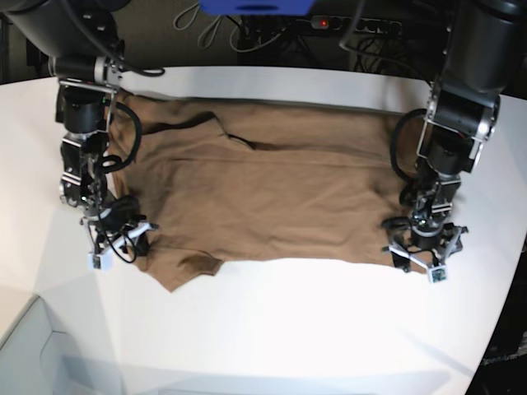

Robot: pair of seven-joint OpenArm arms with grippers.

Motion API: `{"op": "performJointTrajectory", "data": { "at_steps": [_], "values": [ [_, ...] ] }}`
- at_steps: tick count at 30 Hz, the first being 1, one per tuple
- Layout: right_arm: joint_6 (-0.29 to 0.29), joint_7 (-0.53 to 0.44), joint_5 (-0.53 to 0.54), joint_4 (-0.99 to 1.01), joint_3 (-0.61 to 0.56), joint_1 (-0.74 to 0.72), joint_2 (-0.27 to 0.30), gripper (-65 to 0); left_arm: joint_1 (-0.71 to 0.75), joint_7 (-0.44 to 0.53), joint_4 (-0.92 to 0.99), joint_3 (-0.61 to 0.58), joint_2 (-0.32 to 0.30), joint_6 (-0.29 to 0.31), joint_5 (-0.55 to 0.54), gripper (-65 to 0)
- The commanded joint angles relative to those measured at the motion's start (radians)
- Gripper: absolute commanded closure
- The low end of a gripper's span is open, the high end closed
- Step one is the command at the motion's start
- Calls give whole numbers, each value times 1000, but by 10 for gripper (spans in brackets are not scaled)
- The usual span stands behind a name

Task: Layout the t-shirt on the table in an organized manner, then fold the t-shirt properly
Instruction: 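Lower both grippers to the shirt's sleeve-side edges and pinch them, then lift the pinched edges and fold them over onto the shirt with both grippers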

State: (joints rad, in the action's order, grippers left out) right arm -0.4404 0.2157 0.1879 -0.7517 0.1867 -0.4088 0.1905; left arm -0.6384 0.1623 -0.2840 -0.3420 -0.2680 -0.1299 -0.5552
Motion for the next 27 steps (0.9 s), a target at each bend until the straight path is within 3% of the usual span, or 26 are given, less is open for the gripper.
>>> {"op": "performJointTrajectory", "data": {
  "at_steps": [1, 4, 8, 13, 21, 27],
  "values": [
    [-5, 12, -6, -9, 0, -15, 7, -156, -28, 9, -7, 4, -6, -3, 2, -445],
    [-5, 12, -6, -9, 0, -15, 7, -154, -25, 6, -7, 4, -7, 2, 1, -415],
    [-5, 11, -6, -9, 0, -14, 7, -149, -24, 9, -7, 4, -9, 6, 1, -196],
    [-5, 4, -5, -10, 0, -15, 7, -71, -24, 3, -16, 4, -3, 5, 1, 0],
    [-7, 6, 2, -70, 6, -12, 7, -60, -27, 1, -31, 5, -1, 5, -1, -1],
    [-7, 11, 3, -289, 7, 87, 5, -62, 68, -16, -294, 5, -40, -4, -1, -1]
  ]
}}
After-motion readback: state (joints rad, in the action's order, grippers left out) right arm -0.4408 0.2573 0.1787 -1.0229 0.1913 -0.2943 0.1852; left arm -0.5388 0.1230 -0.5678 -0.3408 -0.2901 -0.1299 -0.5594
